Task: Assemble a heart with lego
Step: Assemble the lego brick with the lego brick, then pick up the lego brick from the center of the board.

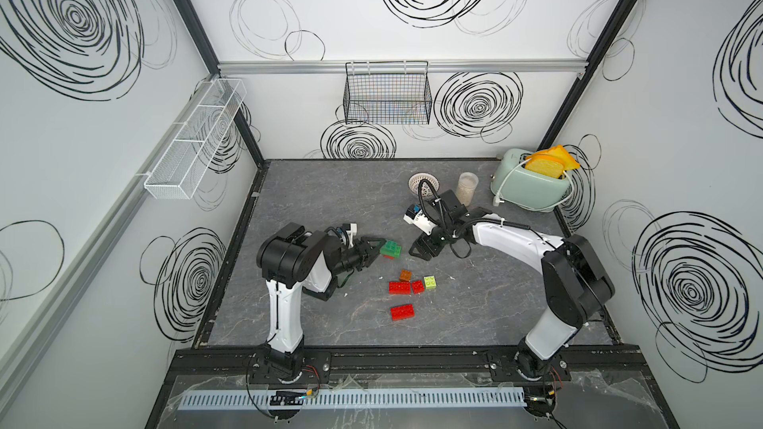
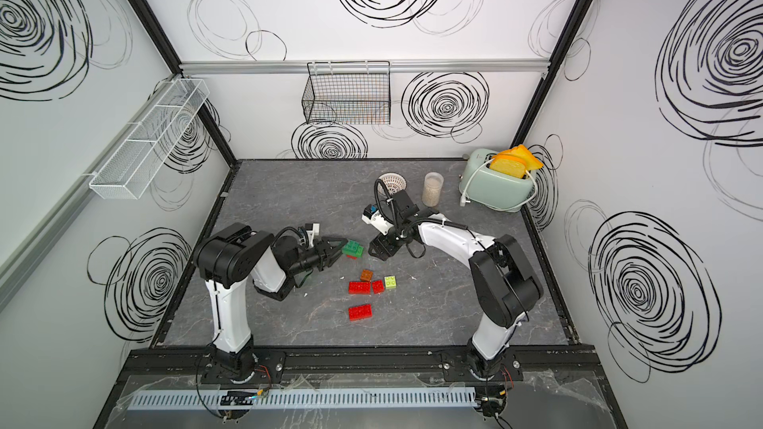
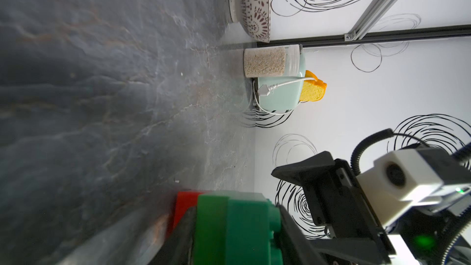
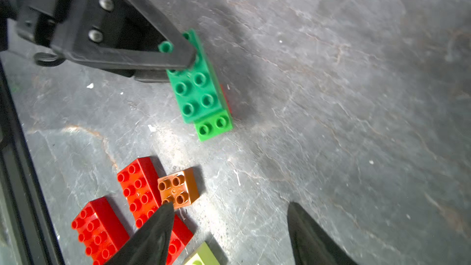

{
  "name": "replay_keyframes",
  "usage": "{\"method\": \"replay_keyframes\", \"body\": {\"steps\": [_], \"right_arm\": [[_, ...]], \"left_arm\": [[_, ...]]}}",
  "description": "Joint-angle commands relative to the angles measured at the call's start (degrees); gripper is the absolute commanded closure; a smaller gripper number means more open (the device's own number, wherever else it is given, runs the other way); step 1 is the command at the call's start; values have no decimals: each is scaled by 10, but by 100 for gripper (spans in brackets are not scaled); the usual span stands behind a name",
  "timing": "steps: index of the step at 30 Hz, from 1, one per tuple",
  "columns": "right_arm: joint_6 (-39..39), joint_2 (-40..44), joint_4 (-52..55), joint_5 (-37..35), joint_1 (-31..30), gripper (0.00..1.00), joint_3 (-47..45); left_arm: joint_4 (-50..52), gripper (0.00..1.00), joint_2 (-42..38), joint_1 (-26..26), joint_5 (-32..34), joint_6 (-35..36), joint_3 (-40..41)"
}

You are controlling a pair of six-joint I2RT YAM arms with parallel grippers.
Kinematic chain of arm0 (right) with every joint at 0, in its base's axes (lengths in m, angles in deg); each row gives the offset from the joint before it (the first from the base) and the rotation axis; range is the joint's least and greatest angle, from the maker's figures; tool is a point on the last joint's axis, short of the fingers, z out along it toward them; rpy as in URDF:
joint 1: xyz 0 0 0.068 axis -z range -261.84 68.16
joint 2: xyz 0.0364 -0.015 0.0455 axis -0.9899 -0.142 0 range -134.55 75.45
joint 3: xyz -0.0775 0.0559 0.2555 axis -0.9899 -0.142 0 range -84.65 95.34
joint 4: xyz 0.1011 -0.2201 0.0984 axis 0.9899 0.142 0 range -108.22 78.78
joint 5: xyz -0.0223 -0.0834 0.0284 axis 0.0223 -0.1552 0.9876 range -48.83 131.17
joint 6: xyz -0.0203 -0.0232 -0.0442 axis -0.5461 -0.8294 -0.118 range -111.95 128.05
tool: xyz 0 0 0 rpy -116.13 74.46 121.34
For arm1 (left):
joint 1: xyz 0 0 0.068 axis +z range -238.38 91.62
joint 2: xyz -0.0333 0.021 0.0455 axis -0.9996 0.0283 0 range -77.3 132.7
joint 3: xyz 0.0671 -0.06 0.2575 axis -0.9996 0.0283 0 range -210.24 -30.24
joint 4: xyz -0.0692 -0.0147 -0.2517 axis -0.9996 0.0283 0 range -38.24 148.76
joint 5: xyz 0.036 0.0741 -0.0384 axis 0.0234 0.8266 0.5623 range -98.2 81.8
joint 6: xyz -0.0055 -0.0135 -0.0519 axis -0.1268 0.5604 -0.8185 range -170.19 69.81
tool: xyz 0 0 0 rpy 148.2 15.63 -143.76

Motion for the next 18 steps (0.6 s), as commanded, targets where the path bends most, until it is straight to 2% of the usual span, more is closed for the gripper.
{"method": "replay_keyframes", "body": {"steps": [1, 9, 13, 18], "right_arm": [[119, 43, -9, -73, -16, 27, -47], [209, 76, -7, -129, -78, 31, -112], [236, 76, -22, -142, -90, 41, -135], [245, 73, -22, -162, -95, 48, -145]], "left_arm": [[-137, 69, 24, 12, 3, -37, 8], [-166, 70, 36, 18, -2, -56, 3], [-165, 70, 29, 18, -4, -55, 7], [-164, 70, 28, 18, -6, -56, 6]]}}
